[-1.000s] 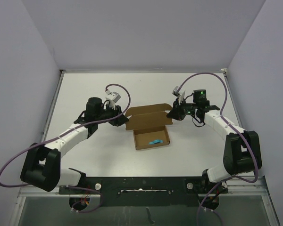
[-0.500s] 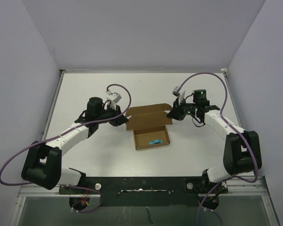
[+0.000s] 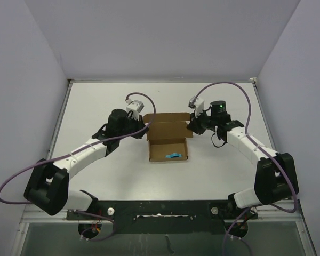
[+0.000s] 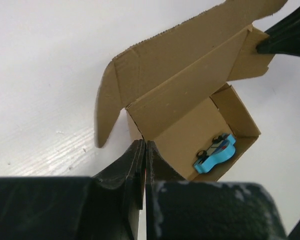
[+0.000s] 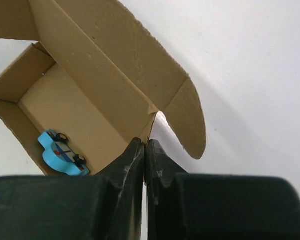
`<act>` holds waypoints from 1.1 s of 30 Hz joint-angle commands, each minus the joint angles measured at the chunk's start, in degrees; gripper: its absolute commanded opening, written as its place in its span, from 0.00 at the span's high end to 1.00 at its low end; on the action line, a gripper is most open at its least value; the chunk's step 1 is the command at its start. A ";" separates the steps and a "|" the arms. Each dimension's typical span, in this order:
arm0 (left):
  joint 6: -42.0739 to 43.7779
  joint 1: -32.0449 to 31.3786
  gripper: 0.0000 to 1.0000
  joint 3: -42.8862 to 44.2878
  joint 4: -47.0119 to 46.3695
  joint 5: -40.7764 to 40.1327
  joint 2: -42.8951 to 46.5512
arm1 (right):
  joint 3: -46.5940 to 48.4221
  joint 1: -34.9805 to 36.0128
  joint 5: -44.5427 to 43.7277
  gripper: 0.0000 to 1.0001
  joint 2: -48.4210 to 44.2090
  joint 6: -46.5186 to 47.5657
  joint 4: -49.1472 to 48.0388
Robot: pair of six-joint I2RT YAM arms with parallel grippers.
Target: Fold the paper box
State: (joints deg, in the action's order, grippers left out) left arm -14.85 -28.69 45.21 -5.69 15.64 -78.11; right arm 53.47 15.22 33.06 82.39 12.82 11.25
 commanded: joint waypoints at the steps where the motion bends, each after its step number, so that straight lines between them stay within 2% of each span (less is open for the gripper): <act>1: -0.61 -3.62 1.00 6.86 -4.73 -11.13 -2.45 | 3.04 3.55 -11.52 1.00 -1.95 -3.46 -5.99; 7: -0.53 -6.29 1.00 11.99 -7.77 -19.37 -8.06 | 3.01 5.23 -18.65 1.00 -1.63 -4.41 -12.59; 18: -3.48 -8.14 1.00 10.02 -16.21 -22.03 -13.44 | 1.94 11.49 -34.55 1.00 3.04 -5.23 -22.68; 25: -4.59 -10.75 1.00 9.34 -17.42 -25.46 -13.71 | 0.24 11.82 -35.43 1.00 2.28 -9.28 -23.33; 33: -4.33 -11.30 1.00 5.29 -17.47 -25.95 -10.42 | -0.75 11.76 -30.92 0.98 0.52 -15.02 -19.93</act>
State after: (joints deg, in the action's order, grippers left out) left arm -18.02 -38.83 51.94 -18.37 -12.10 -90.98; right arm 53.17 25.91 -2.96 86.02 2.22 -6.33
